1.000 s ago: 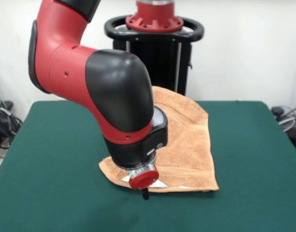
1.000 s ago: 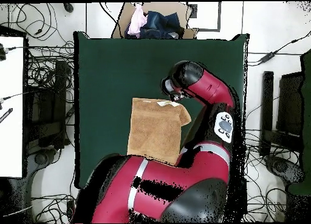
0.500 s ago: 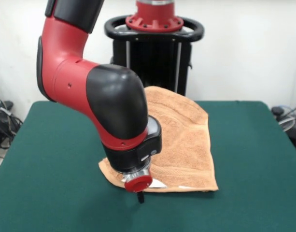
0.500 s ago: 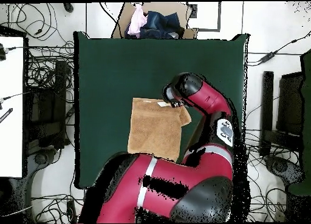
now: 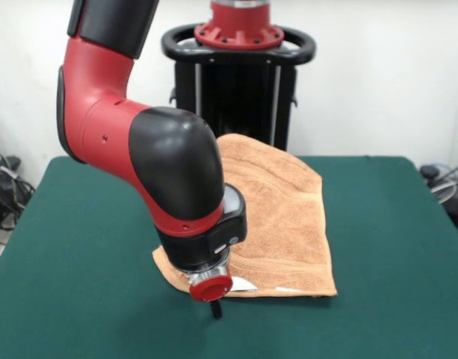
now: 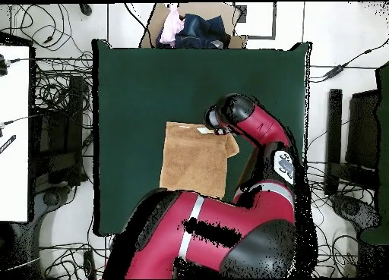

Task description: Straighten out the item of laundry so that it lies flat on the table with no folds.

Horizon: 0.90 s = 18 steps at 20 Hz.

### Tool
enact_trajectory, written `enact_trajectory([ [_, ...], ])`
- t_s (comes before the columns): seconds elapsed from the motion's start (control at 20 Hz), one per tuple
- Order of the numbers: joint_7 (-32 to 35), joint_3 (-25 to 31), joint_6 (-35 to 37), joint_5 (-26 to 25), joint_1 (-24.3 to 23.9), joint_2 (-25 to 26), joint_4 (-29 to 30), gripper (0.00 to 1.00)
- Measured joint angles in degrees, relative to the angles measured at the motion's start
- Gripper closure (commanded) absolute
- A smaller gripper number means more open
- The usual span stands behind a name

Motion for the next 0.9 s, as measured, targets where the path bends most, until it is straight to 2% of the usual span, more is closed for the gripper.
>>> enact_trajectory([
  [0.45,0.0,0.07,-0.01,0.02,-0.07,-0.08,0.2,0.0],
  [0.5,0.0,0.12,-0.04,0.01,-0.06,-0.11,0.24,1.0],
  [0.9,0.0,0.16,-0.63,-0.01,0.03,-0.66,1.32,1.0],
])
